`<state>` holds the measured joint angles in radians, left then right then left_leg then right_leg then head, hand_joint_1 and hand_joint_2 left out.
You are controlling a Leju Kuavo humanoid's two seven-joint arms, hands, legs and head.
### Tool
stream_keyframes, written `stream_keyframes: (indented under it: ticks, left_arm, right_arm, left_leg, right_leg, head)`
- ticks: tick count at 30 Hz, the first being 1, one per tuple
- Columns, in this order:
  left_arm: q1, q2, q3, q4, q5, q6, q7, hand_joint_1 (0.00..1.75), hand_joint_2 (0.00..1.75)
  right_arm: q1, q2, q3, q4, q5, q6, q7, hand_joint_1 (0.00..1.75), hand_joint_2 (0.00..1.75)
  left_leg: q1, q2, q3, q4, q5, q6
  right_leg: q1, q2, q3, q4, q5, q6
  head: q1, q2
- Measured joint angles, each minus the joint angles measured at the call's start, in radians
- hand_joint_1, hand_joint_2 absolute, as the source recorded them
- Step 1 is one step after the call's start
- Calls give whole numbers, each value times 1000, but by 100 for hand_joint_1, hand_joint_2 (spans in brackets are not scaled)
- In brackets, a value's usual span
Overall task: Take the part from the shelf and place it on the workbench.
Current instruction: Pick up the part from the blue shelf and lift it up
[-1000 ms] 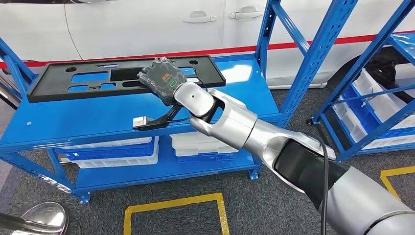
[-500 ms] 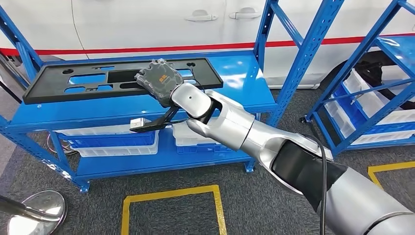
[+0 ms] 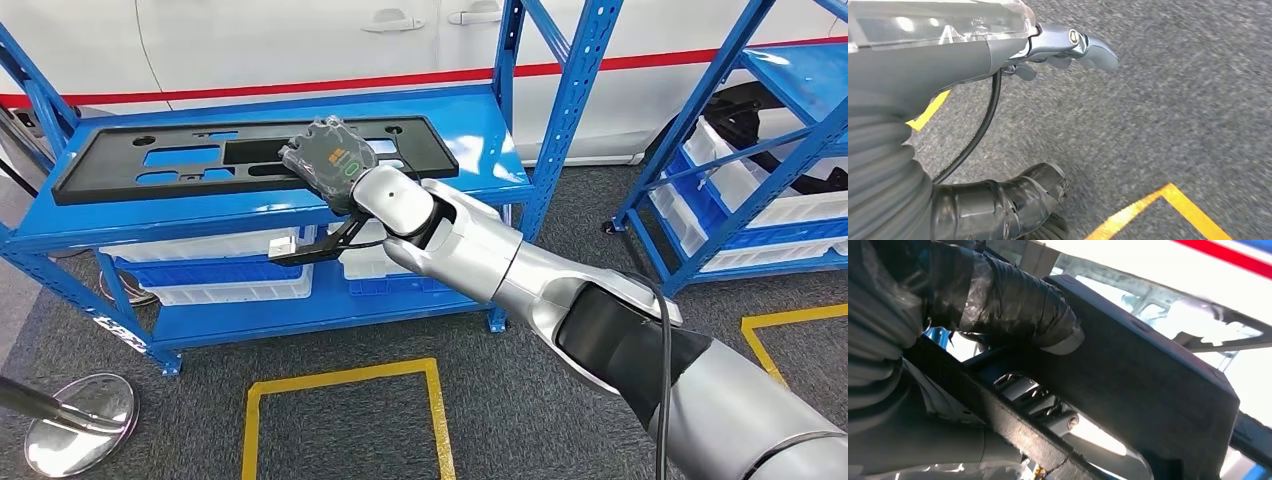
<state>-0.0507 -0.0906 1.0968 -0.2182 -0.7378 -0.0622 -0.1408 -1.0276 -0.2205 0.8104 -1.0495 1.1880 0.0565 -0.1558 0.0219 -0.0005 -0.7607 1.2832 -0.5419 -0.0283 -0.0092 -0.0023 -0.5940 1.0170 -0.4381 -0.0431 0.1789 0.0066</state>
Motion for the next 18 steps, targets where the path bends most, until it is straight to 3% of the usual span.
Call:
stream_keyframes:
  ticks: [1,2,3,5,7,8,11,12,18]
  left_arm:
    - [0,0,0,0,0,0,0,0,175]
    - [0,0,1,0,0,0,0,0,175]
    - [0,0,2,0,0,0,0,0,175]
    - [-1,1,3,0,0,1,-1,0,175]
    - [-2,1,5,0,-2,1,-1,0,175]
    - [-1,1,5,0,-3,2,-1,0,175]
    - [0,0,7,0,-5,3,-1,0,175]
    - [0,0,9,0,-5,3,-1,0,175]
    - [0,0,22,0,-11,2,0,0,175]
  right_arm:
    - [1,0,0,0,0,0,0,175,175]
    - [2,0,0,1,-1,1,0,175,175]
    - [2,0,0,1,-1,1,0,175,175]
    - [1,0,0,1,-1,1,0,175,175]
    - [1,0,0,1,-1,1,0,175,175]
    - [1,0,0,1,-1,1,0,175,175]
    - [0,0,0,1,-2,1,-1,175,175]
    - [0,0,0,1,-4,1,-1,175,175]
    - [0,3,0,1,-33,3,0,175,175]
  left_leg:
    - [0,0,3,28,4,-2]
    - [1,0,23,19,23,-3]
    - [1,0,64,-29,47,-2]
    - [0,-1,167,-172,62,5]
    - [-4,-3,217,-254,52,16]
    - [-4,-3,218,-262,53,20]
    - [-4,-3,213,-268,60,29]
    - [-6,-3,211,-267,63,32]
    - [-13,-3,194,-260,75,49]
  right_leg:
    - [0,0,-12,2,8,2]
    - [0,0,-23,4,15,4]
    - [0,0,-33,7,21,7]
    - [2,-1,-48,15,29,16]
    - [5,-1,-55,20,38,27]
    - [7,-2,-56,20,39,28]
    - [11,-3,-58,16,45,0]
    - [11,-2,-59,13,52,-3]
    - [3,-2,-64,-2,78,35]
  head:
    - [0,0]
    - [0,0]
    - [0,0]
    - [0,0]
    - [1,0]
    - [1,0]
    - [1,0]
    - [1,0]
    - [1,0]
